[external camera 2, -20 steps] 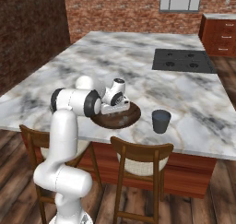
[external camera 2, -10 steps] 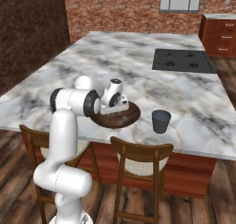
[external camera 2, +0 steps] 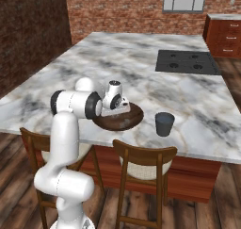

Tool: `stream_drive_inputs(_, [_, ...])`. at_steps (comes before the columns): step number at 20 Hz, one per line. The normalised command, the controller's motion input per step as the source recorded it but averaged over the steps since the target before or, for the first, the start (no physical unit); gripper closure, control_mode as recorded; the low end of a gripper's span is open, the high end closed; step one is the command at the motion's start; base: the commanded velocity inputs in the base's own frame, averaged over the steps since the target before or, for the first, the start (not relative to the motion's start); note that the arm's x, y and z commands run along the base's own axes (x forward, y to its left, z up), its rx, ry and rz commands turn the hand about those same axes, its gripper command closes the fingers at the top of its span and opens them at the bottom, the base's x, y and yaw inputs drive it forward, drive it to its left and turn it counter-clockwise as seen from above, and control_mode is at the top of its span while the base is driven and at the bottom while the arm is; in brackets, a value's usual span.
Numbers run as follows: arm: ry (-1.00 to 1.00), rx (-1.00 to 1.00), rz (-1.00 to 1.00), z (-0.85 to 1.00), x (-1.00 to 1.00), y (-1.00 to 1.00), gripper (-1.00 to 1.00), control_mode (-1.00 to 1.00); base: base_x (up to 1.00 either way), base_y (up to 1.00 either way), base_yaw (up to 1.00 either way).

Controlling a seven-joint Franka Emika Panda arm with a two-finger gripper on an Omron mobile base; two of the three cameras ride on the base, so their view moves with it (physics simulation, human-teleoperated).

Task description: There are four ice cubes in the ice bowl. Place two ice cubes in each glass of water.

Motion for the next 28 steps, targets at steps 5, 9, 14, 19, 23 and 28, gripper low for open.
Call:
stream_drive_inputs(5, [-0.03, 0.00, -0.10, -0.14, 0.00, 0.07, 1.00, -1.00, 0.00, 0.00, 0.00])
stream_drive_inputs(9, [-0.07, 0.04, -0.12, 0.09, -0.31, -0.16, 1.00, -1.00, 0.00, 0.00, 0.00])
stream_drive_inputs(14, [-0.04, 0.08, -0.08, 0.66, -0.72, -0.32, 1.00, -1.00, 0.00, 0.00, 0.00])
stream_drive_inputs(19, [-0.10, 0.14, -0.07, 0.63, -1.00, -0.13, 1.00, -1.00, 0.00, 0.00, 0.00])
stream_drive_inputs(23, [-0.17, 0.05, -0.06, 0.57, -1.00, 0.26, 1.00, -1.00, 0.00, 0.00, 0.00])
stream_drive_inputs(28, [-0.08, -0.03, 0.00, 0.68, -1.00, 0.83, 1.00, -1.00, 0.00, 0.00, 0.00])
